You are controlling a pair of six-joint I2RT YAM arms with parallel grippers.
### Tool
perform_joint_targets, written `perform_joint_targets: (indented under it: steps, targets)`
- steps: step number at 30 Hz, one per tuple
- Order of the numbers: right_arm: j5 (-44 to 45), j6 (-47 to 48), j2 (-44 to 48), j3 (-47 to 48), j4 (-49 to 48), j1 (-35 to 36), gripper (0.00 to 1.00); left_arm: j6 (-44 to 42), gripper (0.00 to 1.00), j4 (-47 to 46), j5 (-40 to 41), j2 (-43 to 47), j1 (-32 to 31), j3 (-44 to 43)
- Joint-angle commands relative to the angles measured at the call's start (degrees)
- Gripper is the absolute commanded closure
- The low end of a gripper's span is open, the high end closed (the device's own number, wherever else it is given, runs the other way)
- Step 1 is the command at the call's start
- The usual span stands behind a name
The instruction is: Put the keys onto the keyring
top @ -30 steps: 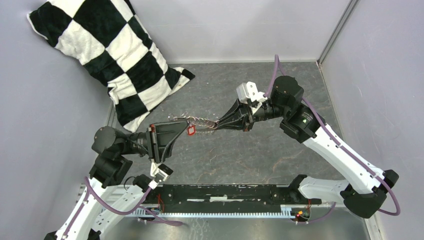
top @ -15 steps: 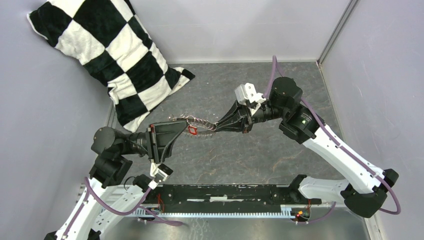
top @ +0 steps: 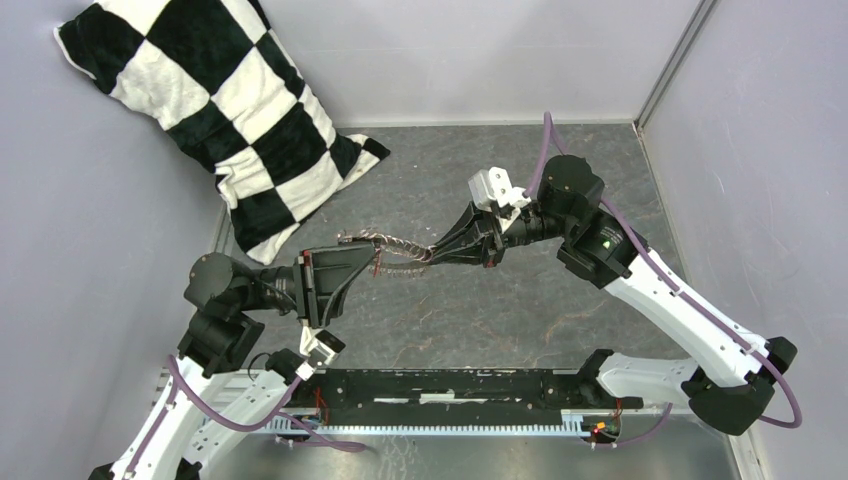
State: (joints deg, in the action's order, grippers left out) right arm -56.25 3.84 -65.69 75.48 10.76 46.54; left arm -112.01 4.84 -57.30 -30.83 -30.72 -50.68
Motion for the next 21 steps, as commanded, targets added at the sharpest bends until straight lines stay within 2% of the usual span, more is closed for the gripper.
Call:
perform_joint_targets:
  steps: [1, 15, 19, 21]
  targets:
    - [-2.38, -0.76, 1.71, 0.2, -3.65, 1.36, 0.99, 1.04, 0.59, 1.33, 0.25, -0.31, 0.03, -0.83]
    - [-2.12, 2.19, 1.7, 0.16, 0.0, 1.57, 0.99, 3.33, 0.62, 1.31, 2.31, -0.2, 0.03, -2.61]
    - [-2.18, 1.85, 1.6, 0.2, -0.02, 1.6, 0.99, 5.82, 0.65, -0.25, 2.56, -0.11, 0.0, -2.78]
    - [-2.4, 1.41, 1.36, 0.24, -0.45, 1.62, 0.99, 5.75, 0.7, -0.27, 1.81, -0.04, 0.04, -2.53]
